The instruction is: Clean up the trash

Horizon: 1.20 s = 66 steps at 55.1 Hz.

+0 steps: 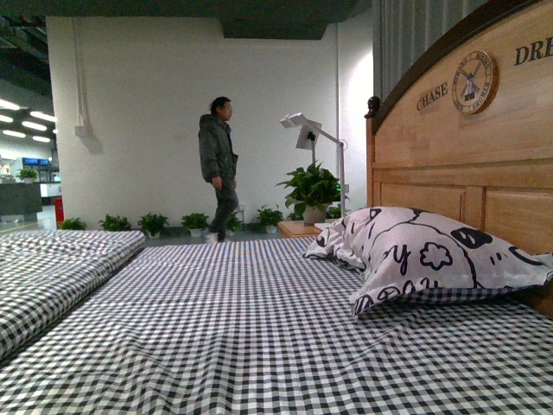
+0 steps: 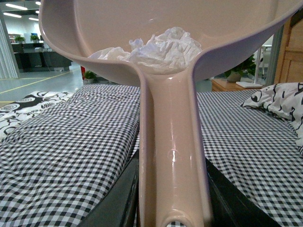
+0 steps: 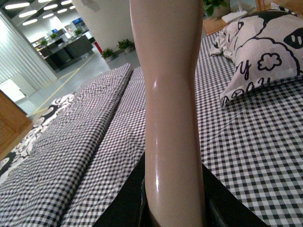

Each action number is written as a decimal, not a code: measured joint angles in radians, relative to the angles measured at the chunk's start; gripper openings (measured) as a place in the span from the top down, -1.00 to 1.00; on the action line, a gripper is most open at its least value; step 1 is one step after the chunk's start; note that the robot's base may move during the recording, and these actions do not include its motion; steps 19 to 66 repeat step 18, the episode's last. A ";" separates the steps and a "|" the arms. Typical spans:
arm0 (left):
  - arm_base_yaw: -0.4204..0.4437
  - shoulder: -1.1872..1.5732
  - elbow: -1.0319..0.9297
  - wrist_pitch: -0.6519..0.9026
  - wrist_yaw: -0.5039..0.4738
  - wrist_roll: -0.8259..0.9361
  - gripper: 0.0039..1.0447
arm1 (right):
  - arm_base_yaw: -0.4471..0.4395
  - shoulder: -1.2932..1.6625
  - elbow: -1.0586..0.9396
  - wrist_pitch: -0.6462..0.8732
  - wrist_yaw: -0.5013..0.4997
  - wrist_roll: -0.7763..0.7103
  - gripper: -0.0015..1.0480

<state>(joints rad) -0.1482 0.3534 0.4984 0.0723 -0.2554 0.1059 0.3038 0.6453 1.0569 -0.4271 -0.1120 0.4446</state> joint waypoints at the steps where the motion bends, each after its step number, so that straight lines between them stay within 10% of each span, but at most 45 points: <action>1: 0.000 0.000 0.000 0.000 0.000 0.000 0.47 | 0.000 0.000 0.000 0.000 0.000 0.000 0.63; 66: 0.000 0.000 0.000 0.000 0.000 0.000 0.47 | 0.000 0.000 0.000 0.000 0.000 0.000 0.63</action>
